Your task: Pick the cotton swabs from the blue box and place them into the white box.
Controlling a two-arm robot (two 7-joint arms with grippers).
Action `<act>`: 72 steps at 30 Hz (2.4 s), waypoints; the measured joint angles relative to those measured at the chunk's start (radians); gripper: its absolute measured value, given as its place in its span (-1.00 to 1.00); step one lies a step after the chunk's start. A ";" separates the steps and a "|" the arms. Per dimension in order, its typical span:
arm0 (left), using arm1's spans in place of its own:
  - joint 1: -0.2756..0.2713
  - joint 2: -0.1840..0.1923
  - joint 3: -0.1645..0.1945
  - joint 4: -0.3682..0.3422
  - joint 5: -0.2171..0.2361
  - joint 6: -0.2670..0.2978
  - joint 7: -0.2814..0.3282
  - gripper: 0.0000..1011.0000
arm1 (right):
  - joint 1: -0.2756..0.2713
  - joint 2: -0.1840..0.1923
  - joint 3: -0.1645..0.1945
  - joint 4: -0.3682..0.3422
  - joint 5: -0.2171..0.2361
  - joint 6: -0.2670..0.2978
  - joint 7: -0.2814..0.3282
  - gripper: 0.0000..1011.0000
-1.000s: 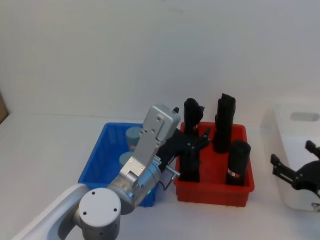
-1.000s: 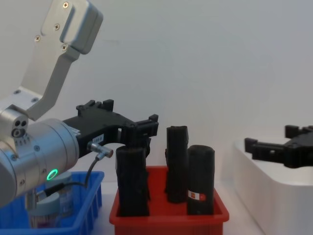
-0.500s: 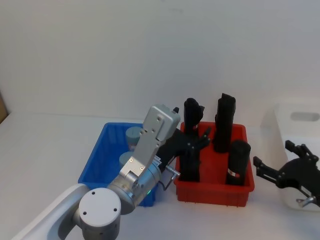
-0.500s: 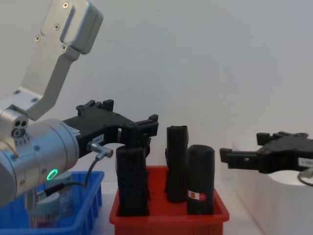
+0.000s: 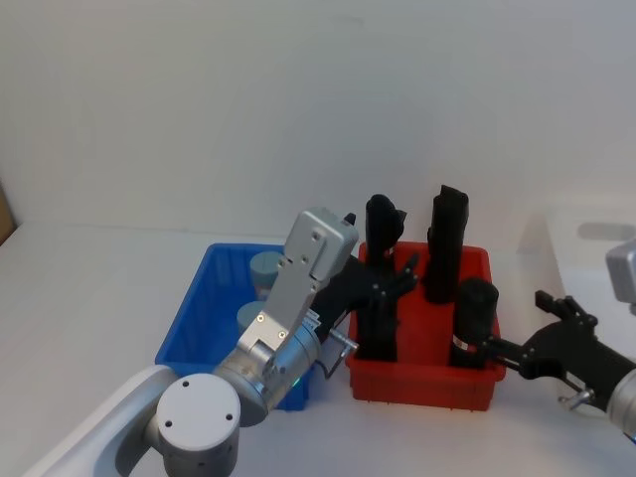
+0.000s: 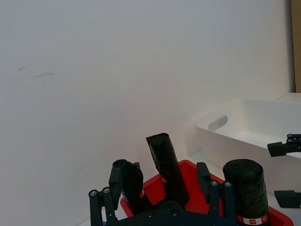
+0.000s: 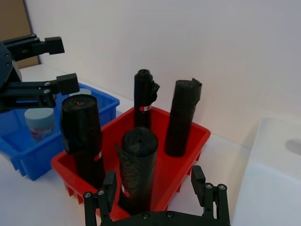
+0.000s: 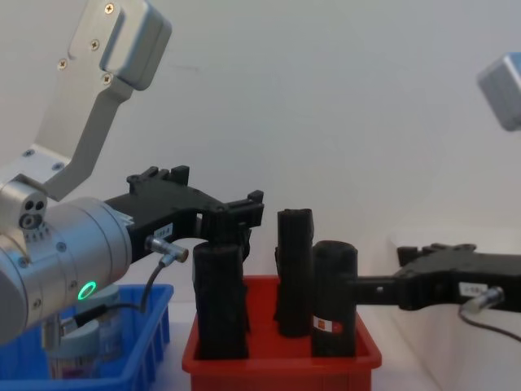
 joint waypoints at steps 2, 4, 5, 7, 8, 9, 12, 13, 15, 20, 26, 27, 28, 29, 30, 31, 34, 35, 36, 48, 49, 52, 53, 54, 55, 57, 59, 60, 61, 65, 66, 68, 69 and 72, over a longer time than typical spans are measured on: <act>0.000 0.000 0.000 0.000 0.000 0.000 0.000 0.98 | 0.008 -0.006 -0.005 0.009 -0.003 0.011 0.010 0.98; 0.000 0.000 0.000 0.000 0.000 0.000 0.000 0.98 | 0.015 -0.012 -0.009 0.018 -0.005 0.021 0.021 0.98; 0.000 0.000 0.000 0.000 0.000 0.000 0.000 0.98 | 0.017 -0.013 -0.010 0.021 -0.005 0.022 0.023 0.98; 0.000 0.000 0.000 0.000 0.000 0.000 0.000 0.98 | 0.022 -0.018 -0.013 0.026 -0.006 0.027 0.029 0.98; 0.000 0.000 0.000 0.000 0.000 0.000 0.000 0.98 | 0.025 -0.021 -0.016 0.033 -0.008 0.030 0.032 0.98; 0.000 0.000 0.000 0.000 0.000 0.000 0.000 0.98 | 0.027 -0.022 -0.017 0.035 -0.008 0.030 0.033 0.98; 0.000 0.000 0.000 0.000 0.000 0.000 0.000 0.98 | 0.033 -0.029 -0.021 0.045 -0.011 0.032 0.036 0.98; 0.000 0.000 0.000 0.000 0.000 0.000 0.000 0.98 | 0.037 -0.034 -0.024 0.050 -0.012 0.032 0.036 0.98; 0.000 0.000 0.000 0.000 0.000 0.000 0.000 0.98 | 0.040 -0.038 -0.027 0.057 -0.013 0.031 0.035 0.98; 0.000 0.000 0.000 0.000 0.000 0.000 0.000 0.98 | 0.051 -0.052 -0.035 0.078 -0.020 0.021 0.022 0.98; 0.000 0.000 0.000 0.000 0.000 0.000 0.000 0.98 | 0.065 -0.071 -0.047 0.105 -0.029 0.003 0.005 0.98; 0.000 0.000 0.000 0.000 0.000 0.000 0.000 0.98 | 0.066 -0.073 -0.048 0.108 -0.031 -0.001 0.003 0.98; 0.000 0.000 0.000 0.000 0.000 0.000 0.000 0.98 | 0.070 -0.078 -0.051 0.116 -0.034 -0.006 -0.002 0.98; 0.000 0.000 0.000 0.000 0.000 0.000 0.000 0.98 | 0.072 -0.081 -0.053 0.121 -0.036 -0.009 -0.005 0.98; 0.000 0.000 0.000 0.000 0.000 0.000 0.000 0.98 | 0.074 -0.083 -0.054 0.125 -0.038 -0.012 -0.007 0.98; 0.000 0.000 0.000 0.000 0.000 0.000 0.000 0.98 | 0.078 -0.088 -0.057 0.133 -0.042 -0.018 -0.012 0.98; 0.000 0.000 0.000 0.000 0.000 0.000 0.000 0.98 | 0.086 -0.098 -0.062 0.150 -0.049 -0.030 -0.024 0.98; 0.000 0.000 0.000 0.000 0.000 0.000 0.000 0.98 | 0.088 -0.101 -0.063 0.154 -0.050 -0.032 -0.026 0.98; 0.000 0.000 0.000 0.000 0.000 0.000 0.000 0.98 | 0.090 -0.103 -0.065 0.158 -0.051 -0.035 -0.028 0.98; 0.000 0.000 0.000 0.000 0.000 0.000 0.000 0.98 | 0.107 -0.122 -0.075 0.191 -0.065 -0.058 -0.049 0.51; 0.000 0.000 0.000 0.000 0.000 0.000 0.000 0.98 | 0.107 -0.123 -0.075 0.192 -0.066 -0.059 -0.050 0.40; 0.000 0.000 0.000 0.000 0.000 0.000 0.000 0.98 | 0.109 -0.125 -0.076 0.196 -0.067 -0.062 -0.053 0.25; 0.000 0.000 0.000 0.000 0.000 0.000 0.000 0.98 | 0.110 -0.126 -0.077 0.197 -0.068 -0.063 -0.053 0.17; 0.000 0.000 0.000 0.000 0.000 0.000 0.000 0.98 | 0.110 -0.126 -0.077 0.198 -0.068 -0.063 -0.054 0.08; 0.000 0.000 0.000 0.000 0.000 0.000 0.000 0.98 | 0.110 -0.127 -0.077 0.199 -0.069 -0.064 -0.055 0.05; 0.000 0.000 0.000 0.000 0.000 0.000 0.000 0.98 | 0.111 -0.128 -0.078 0.201 -0.069 -0.065 -0.055 -0.08; 0.000 0.000 0.000 0.000 0.000 0.000 0.000 0.98 | 0.112 -0.129 -0.078 0.203 -0.070 -0.066 -0.056 -0.14; 0.000 0.000 0.000 0.000 0.000 0.000 0.000 0.98 | 0.113 -0.130 -0.079 0.203 -0.070 -0.067 -0.057 -0.18; 0.000 0.000 0.000 0.000 0.000 0.000 0.000 0.98 | 0.113 -0.130 -0.079 0.204 -0.071 -0.068 -0.057 -0.18; 0.000 0.000 0.000 0.000 0.000 0.000 0.000 0.98 | 0.114 -0.131 -0.079 0.206 -0.071 -0.069 -0.058 -0.24; 0.000 0.000 0.000 0.000 0.000 0.000 0.000 0.98 | 0.114 -0.131 -0.080 0.206 -0.071 -0.069 -0.059 -0.25; 0.000 0.000 0.000 0.000 0.000 0.000 0.000 0.98 | 0.114 -0.131 -0.080 0.207 -0.072 -0.070 -0.059 -0.27; 0.000 0.000 0.000 0.000 0.000 0.000 0.000 0.98 | 0.114 -0.131 -0.080 0.207 -0.072 -0.070 -0.059 -0.27; 0.000 0.000 0.000 0.000 0.000 0.000 0.000 0.98 | 0.115 -0.131 -0.080 0.207 -0.072 -0.072 -0.059 -0.30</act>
